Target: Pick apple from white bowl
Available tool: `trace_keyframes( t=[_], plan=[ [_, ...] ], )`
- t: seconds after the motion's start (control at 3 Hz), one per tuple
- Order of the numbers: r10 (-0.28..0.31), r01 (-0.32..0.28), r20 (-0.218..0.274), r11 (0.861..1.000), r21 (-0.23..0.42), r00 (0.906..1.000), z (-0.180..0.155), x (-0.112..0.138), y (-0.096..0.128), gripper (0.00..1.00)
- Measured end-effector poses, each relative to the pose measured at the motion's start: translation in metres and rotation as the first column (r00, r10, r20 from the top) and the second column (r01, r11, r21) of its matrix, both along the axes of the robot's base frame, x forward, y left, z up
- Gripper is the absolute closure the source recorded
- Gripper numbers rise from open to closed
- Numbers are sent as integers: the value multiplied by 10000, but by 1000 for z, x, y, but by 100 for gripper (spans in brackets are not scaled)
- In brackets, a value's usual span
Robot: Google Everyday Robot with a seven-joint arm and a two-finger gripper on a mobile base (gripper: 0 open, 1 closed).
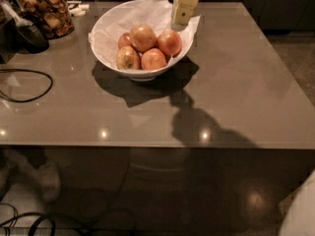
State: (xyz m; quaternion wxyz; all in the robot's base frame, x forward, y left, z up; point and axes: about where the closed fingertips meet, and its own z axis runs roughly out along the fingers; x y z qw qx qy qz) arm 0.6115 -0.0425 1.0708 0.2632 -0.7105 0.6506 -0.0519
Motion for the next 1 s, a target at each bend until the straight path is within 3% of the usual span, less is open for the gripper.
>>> trace_keyframes(
  t=[0.67, 1.0],
  plan=[
    [-152, 144, 158, 9987, 493, 9998, 0, 14, 5, 0],
    [107, -103, -63, 9985, 544, 9999, -10, 39, 24, 0]
  ],
)
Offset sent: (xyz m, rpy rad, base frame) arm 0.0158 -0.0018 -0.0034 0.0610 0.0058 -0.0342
